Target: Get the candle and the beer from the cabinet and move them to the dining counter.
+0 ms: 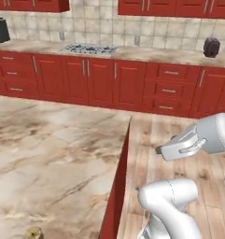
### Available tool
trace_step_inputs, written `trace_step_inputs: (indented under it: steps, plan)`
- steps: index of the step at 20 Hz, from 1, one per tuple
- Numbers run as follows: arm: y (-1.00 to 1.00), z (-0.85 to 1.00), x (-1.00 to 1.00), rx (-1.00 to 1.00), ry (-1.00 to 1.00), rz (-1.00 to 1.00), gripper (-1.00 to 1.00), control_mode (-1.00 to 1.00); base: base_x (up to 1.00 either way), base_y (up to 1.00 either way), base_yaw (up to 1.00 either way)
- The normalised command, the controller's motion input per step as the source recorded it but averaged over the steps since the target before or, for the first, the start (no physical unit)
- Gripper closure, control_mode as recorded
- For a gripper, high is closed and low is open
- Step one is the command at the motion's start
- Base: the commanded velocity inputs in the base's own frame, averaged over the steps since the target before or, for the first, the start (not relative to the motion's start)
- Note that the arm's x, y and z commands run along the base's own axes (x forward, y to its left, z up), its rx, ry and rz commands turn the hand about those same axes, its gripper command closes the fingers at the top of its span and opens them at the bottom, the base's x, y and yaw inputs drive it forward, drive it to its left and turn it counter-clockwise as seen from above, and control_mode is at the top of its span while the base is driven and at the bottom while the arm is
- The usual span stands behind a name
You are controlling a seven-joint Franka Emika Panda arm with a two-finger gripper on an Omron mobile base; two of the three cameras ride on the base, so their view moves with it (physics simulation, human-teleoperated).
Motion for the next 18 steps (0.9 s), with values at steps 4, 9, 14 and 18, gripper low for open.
trace_step_inputs:
  steps: [4, 9, 14, 18]
  plan:
    - [0.0, 0.0, 0.0, 0.0, 0.0, 0.0, -1.0, 1.0, -0.12, 0.11, -0.68]
    - [0.0, 0.0, 0.0, 0.0, 0.0, 0.0, -1.0, 1.0, -0.18, 0.02, -0.65]
    - [0.0, 0.0, 0.0, 0.0, 0.0, 0.0, -1.0, 1.0, -0.23, 0.0, -0.62]
    - [0.0, 0.0, 0.0, 0.0, 0.0, 0.0, -1.0, 1.0, -0.27, 0.0, -0.63]
